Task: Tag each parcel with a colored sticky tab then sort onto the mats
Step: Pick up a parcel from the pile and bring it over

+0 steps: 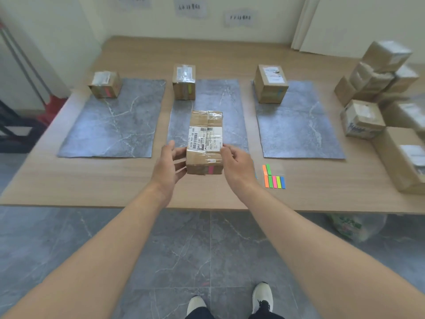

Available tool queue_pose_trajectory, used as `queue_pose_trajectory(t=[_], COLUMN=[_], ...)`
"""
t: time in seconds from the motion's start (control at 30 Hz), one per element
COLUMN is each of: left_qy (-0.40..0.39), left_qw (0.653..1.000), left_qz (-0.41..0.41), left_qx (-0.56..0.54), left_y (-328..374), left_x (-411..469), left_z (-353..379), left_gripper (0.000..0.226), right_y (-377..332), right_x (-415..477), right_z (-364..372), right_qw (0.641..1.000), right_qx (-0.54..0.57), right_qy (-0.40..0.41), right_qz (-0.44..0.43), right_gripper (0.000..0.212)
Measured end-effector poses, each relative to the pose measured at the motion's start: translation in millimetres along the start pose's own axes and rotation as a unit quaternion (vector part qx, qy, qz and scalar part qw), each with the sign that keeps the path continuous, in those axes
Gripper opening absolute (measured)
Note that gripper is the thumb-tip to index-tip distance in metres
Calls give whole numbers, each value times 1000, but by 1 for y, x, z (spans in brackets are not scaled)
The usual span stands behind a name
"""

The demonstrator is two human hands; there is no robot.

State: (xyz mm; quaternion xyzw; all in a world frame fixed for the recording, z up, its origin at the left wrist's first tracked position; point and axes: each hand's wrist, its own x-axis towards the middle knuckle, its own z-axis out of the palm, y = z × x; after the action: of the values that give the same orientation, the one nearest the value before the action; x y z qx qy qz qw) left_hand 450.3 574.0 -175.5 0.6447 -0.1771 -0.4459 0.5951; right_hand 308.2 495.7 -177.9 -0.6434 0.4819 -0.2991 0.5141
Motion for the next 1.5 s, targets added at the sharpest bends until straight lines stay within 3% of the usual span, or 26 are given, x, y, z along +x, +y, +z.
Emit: queue_pose_trajectory(t=[0.43,0.83,1.07,1.3,1.5], left_qy=[-40,-36,-1,33,68], left_qw=[994,988,988,986,987], left_qz=[98,142,148,147,133], left_qx=[41,48,48,64,57], left_y=[138,228,253,261,264], left_x=[-45,-74,-77,-71,-50], left_z=[-3,35,61,53,4], left_gripper=[54,61,60,58,59], right_y=[-133,-218,-233,-239,-243], right_x=[-9,-8,24,32,48], right_z=[-25,-80,-102,-93,-39], right_qw=[995,990,992,990,988], right_qx=[32,39,23,26,36], right_qy=[59,47,25,7,-21], right_qz=[-76,-128,-125,-141,-151], right_gripper=[51,34,60,35,29])
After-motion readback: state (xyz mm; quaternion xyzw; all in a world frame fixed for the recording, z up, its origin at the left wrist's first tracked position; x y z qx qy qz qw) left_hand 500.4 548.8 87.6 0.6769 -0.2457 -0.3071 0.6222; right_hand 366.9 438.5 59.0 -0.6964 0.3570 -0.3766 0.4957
